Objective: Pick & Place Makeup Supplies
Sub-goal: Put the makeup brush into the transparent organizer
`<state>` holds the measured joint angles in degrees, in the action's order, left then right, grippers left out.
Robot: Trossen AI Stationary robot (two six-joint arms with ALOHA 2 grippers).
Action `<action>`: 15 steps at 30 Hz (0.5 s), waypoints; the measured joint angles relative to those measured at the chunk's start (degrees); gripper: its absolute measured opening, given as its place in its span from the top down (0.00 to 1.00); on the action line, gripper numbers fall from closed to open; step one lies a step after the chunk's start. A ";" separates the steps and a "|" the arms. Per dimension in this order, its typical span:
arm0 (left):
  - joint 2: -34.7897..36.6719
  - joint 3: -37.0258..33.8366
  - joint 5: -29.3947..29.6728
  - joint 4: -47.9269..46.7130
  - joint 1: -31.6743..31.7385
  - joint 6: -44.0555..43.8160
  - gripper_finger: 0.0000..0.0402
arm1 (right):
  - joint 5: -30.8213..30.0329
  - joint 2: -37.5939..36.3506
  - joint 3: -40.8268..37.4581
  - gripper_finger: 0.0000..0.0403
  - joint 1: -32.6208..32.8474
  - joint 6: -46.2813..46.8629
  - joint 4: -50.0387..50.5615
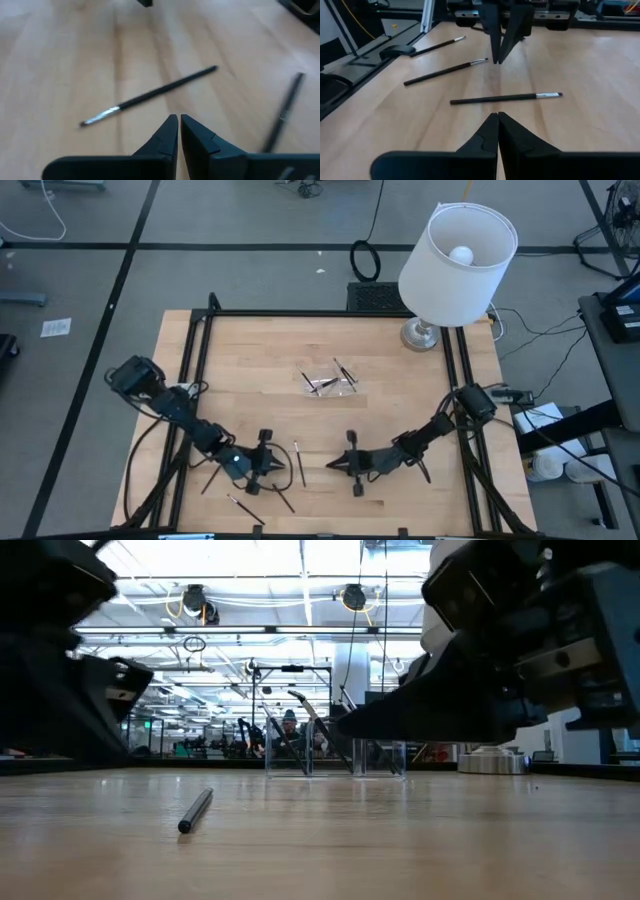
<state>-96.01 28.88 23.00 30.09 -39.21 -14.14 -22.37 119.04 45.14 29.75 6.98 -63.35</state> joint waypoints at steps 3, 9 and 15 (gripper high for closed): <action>0.00 0.00 0.00 -0.18 -1.94 -0.49 0.92 | -0.02 -0.02 1.79 1.00 0.25 0.69 2.89; 0.00 0.00 3.01 -0.35 -4.31 -0.80 0.92 | -0.20 -0.01 3.68 1.00 0.78 4.71 6.95; 0.00 0.00 6.89 -0.26 -4.28 0.87 0.92 | -0.43 0.02 3.74 1.00 1.82 6.28 7.11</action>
<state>-96.01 28.88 29.89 29.82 -43.48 -13.27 -22.80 119.07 48.88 31.57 13.26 -56.24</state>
